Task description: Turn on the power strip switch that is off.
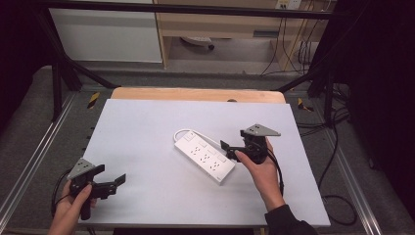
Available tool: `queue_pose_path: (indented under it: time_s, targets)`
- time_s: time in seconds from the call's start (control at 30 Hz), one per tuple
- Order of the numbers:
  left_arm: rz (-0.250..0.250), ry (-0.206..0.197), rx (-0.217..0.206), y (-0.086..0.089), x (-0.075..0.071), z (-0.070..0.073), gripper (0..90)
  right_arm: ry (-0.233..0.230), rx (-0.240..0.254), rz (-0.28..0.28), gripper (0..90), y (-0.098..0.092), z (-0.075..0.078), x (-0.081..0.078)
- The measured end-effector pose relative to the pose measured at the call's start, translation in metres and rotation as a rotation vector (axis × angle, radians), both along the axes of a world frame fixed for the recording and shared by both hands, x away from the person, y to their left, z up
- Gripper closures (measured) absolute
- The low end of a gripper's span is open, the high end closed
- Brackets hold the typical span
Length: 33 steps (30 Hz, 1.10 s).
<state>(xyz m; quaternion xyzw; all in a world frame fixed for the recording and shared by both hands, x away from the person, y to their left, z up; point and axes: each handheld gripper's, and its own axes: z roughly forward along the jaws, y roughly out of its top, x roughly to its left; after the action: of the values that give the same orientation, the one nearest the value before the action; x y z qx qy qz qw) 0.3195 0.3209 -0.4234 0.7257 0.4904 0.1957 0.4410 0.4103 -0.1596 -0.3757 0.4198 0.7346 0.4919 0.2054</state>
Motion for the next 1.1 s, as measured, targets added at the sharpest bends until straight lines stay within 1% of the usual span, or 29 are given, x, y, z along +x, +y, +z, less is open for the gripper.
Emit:
queue_pose_path:
  time_s: [0.03, 0.1, 0.17, 0.3, 0.37, 0.43, 0.47, 0.53, 0.6, 0.73, 0.93, 1.0, 1.1]
  targets:
    - [0.000, 0.000, 0.000, 0.000, 0.000, 0.000, 6.7, 0.004, -0.001, 0.003, 7.6, 0.001, 0.000, 0.001]
    - [0.001, 0.001, 0.001, 0.000, 0.000, 0.000, 6.7, 0.007, -0.009, 0.006, 6.8, 0.004, 0.000, 0.003]
    - [0.003, 0.001, 0.002, 0.000, 0.000, 0.000, 6.7, 0.016, -0.006, 0.012, 7.4, 0.006, -0.001, 0.005]
    - [0.001, 0.002, 0.005, 0.000, 0.000, 0.000, 6.7, 0.023, -0.020, 0.024, 10.7, 0.012, -0.003, 0.007]
    - [0.002, 0.002, 0.004, 0.000, 0.000, 0.000, 6.7, 0.028, -0.021, 0.036, 14.4, 0.015, -0.004, 0.009]
    - [0.003, 0.003, 0.001, 0.000, 0.000, 0.000, 6.6, 0.044, -0.003, 0.046, 17.9, 0.018, -0.005, 0.010]
    - [0.003, 0.004, 0.001, 0.000, 0.000, 0.000, 6.7, 0.046, -0.003, 0.046, 19.7, 0.020, -0.005, 0.011]
    - [0.002, 0.005, 0.003, 0.000, 0.000, 0.000, 6.6, 0.037, -0.017, 0.057, 22.4, 0.024, -0.006, 0.011]
    - [0.002, 0.007, 0.003, 0.000, 0.000, 0.000, 6.7, 0.031, -0.023, 0.067, 28.2, 0.026, -0.006, 0.012]
    - [0.003, 0.009, 0.002, 0.000, 0.000, 0.000, 6.7, 0.024, -0.030, 0.085, 34.9, 0.031, -0.006, 0.013]
    - [0.003, 0.011, 0.002, 0.000, 0.000, -0.001, 6.7, 0.029, -0.053, 0.105, 47.1, 0.039, -0.012, 0.016]
    - [0.002, 0.013, 0.004, -0.001, 0.000, -0.001, 6.7, 0.036, -0.060, 0.108, 49.8, 0.041, -0.015, 0.018]
    - [0.003, 0.012, 0.005, -0.001, 0.000, -0.001, 6.7, 0.035, -0.050, 0.111, 55.3, 0.043, -0.018, 0.021]
